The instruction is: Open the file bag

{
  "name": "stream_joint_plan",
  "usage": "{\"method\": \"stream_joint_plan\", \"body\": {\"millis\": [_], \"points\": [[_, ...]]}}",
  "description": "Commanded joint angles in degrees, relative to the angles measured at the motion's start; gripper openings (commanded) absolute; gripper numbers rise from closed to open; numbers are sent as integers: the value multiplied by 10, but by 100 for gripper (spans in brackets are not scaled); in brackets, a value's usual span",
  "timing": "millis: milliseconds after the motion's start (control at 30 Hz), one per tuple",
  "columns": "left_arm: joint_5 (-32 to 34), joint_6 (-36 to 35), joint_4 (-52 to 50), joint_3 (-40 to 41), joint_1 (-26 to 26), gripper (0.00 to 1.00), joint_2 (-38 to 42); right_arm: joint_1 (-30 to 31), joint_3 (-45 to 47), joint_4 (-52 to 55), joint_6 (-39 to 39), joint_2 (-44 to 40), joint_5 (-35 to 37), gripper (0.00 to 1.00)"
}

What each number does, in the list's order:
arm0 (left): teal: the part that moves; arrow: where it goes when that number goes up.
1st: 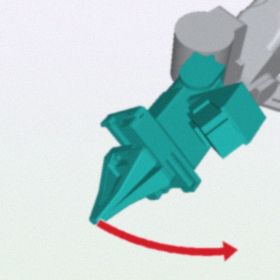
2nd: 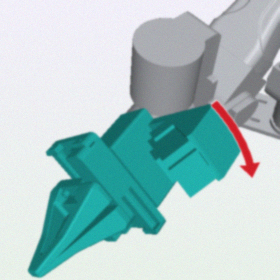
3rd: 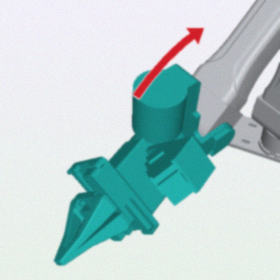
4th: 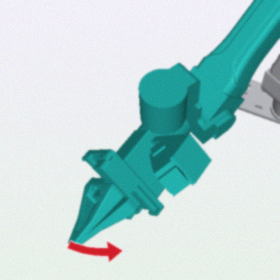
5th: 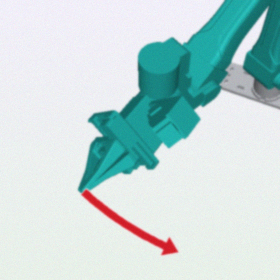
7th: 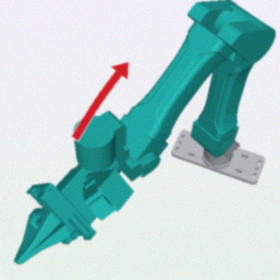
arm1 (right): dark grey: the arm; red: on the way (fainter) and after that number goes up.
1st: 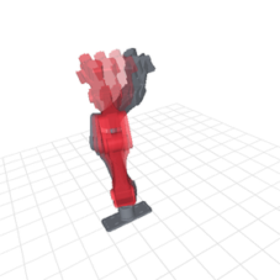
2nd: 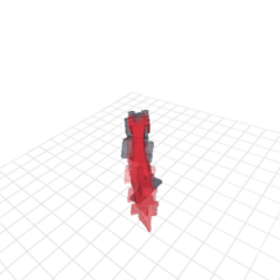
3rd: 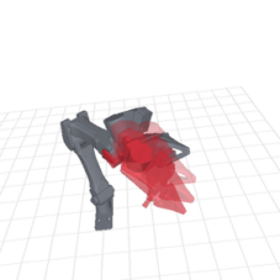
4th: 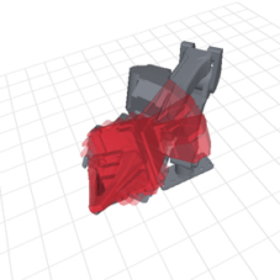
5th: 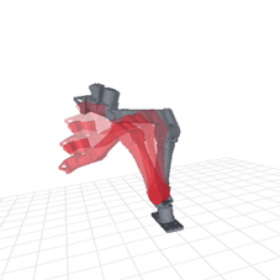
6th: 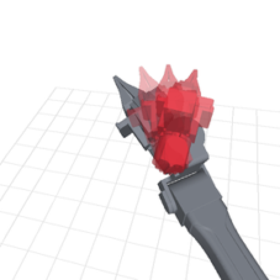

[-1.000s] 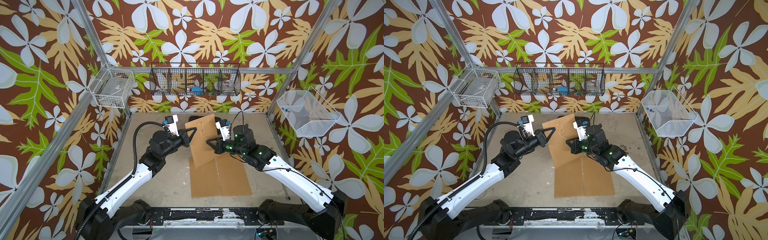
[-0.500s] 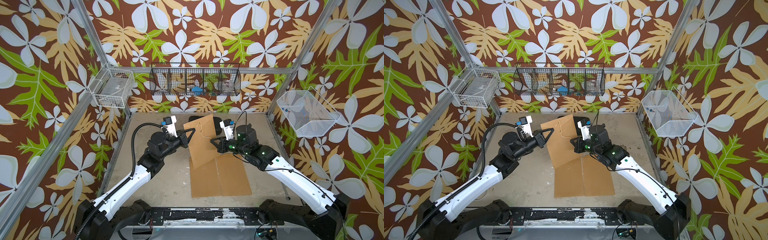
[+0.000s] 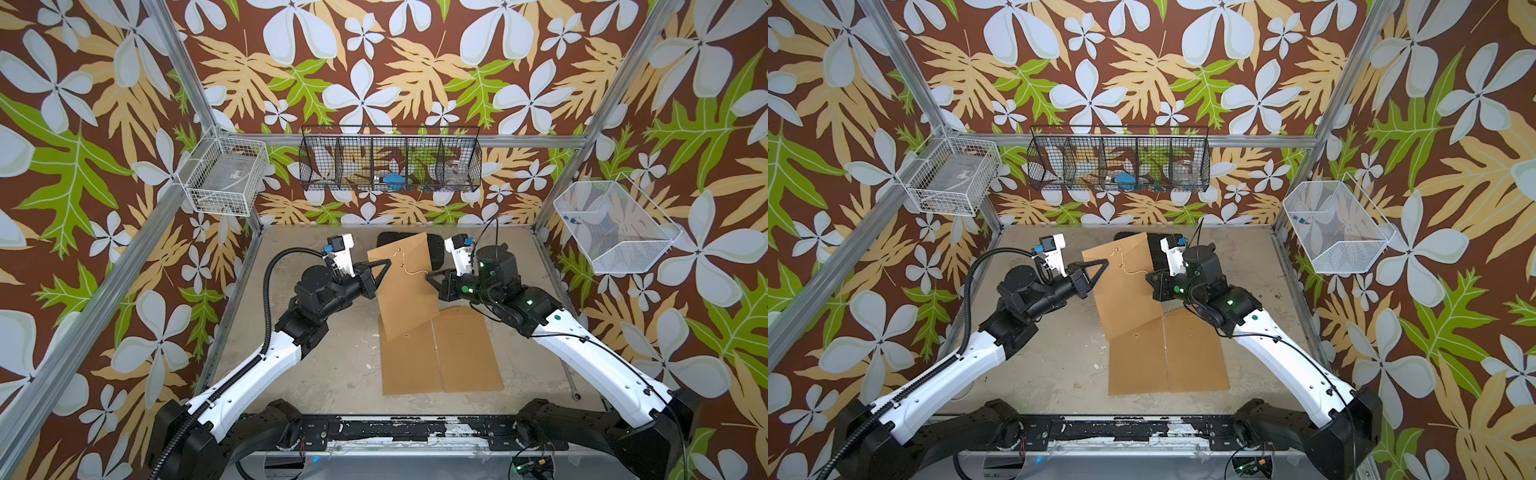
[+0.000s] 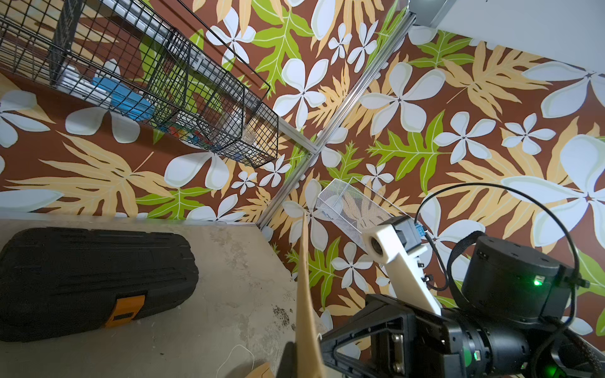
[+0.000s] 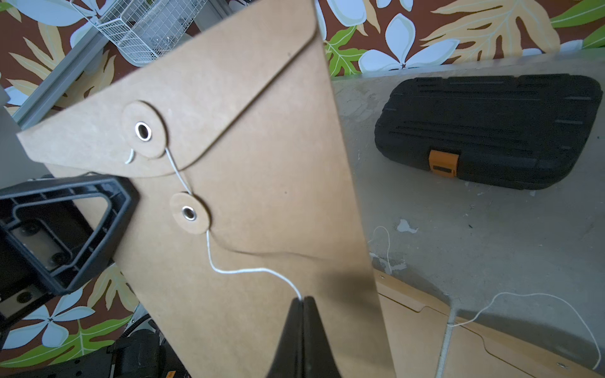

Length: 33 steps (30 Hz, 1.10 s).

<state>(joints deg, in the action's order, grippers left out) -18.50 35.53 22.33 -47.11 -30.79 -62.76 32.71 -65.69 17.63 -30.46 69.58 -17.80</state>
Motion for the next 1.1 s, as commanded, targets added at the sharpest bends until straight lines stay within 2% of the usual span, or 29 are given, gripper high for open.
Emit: {"method": "stream_joint_plan", "body": {"millis": [0,1067], "points": [[-9,-6,20,3,1,0,3,-3,-10,1,13,4,4,0],[-25,12,40,26,1,0,-1,-27,-83,9,37,38,-23,0]]}}
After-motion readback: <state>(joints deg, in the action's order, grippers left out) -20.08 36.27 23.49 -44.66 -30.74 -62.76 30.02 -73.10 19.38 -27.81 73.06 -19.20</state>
